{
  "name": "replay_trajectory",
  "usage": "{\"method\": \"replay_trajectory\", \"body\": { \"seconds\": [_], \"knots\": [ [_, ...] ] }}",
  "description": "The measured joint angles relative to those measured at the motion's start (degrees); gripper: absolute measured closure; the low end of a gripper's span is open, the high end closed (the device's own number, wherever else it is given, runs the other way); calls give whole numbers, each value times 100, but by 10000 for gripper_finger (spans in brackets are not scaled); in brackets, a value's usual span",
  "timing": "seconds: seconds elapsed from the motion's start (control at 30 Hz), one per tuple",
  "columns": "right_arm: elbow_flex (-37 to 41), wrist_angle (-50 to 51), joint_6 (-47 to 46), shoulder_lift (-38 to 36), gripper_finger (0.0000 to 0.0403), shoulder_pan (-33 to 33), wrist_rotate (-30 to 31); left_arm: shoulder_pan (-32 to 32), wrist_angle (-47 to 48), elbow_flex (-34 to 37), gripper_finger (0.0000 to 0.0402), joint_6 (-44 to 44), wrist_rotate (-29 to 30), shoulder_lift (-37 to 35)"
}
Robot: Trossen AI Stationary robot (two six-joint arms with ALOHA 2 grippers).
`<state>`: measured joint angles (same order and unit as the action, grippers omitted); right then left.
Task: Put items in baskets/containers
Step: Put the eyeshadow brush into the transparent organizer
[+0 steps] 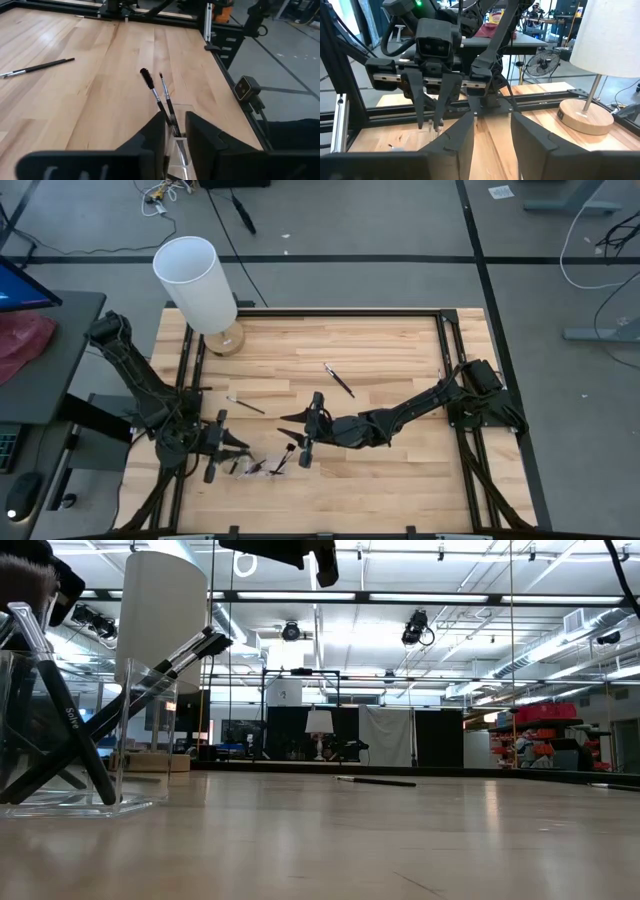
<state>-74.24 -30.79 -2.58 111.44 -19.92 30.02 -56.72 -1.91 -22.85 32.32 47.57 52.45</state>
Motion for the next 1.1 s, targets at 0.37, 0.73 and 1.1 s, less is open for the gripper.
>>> {"method": "replay_trajectory", "body": {
  "seconds": [0.37, 0.73, 1.1],
  "knots": [
    [0, 2, -14, 0, 273, 39, -4, -3, 44, -354, 230, -922, -184, -214],
    [0, 448, -523, 2, 273, 169, -2, -198, 2779, -1624, 220, -334, -460, -761],
    [2, 3015, -2045, 9, 270, 801, 355, -598, 4604, -1430, 220, 1916, -141, -772]
  ]
}}
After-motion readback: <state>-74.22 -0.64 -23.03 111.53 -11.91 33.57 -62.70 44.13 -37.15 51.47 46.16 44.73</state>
